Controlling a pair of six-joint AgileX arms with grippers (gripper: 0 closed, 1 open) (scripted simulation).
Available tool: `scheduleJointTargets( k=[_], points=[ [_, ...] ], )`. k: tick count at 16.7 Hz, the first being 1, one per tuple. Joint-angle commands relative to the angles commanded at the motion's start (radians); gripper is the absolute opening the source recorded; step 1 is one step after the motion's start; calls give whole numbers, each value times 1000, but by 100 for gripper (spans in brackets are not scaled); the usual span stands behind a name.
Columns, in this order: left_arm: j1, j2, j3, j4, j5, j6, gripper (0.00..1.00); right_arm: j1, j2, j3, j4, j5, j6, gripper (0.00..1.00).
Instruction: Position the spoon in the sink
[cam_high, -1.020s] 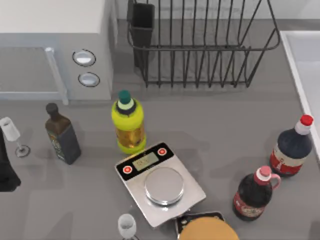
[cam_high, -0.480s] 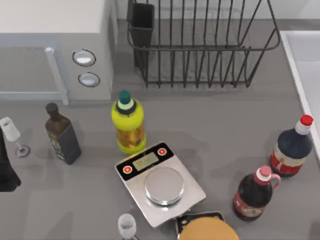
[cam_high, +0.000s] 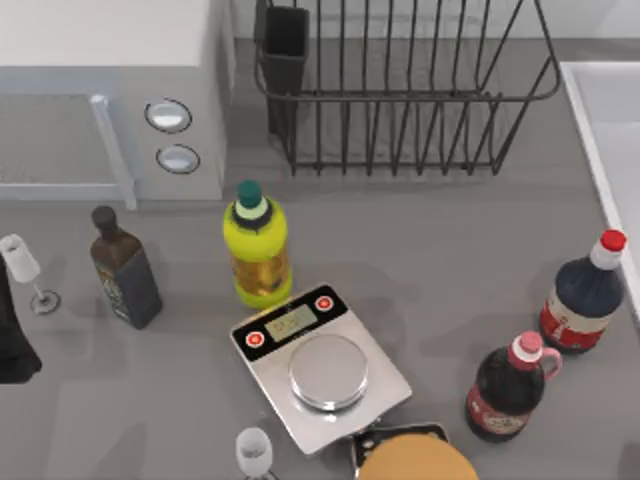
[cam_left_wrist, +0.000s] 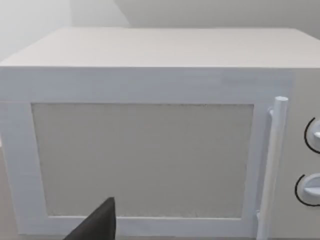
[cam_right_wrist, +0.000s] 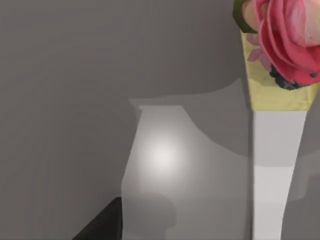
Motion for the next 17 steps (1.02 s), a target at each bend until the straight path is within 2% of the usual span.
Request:
scheduleJointTargets(
  k=[8,9,12,17],
  points=[
    [0,0,0,0,0,0,100,0,0,0,0,0,0,0],
    [0,0,0,0,0,0,100,-3,-72,42,-84,-13,-3,0],
    [0,0,0,0,0,0,100,-6,-84,70,-122,-14,-4,0],
    [0,0,0,0,0,0,100,-8,-156,200,-336,-14,-10,0]
  ],
)
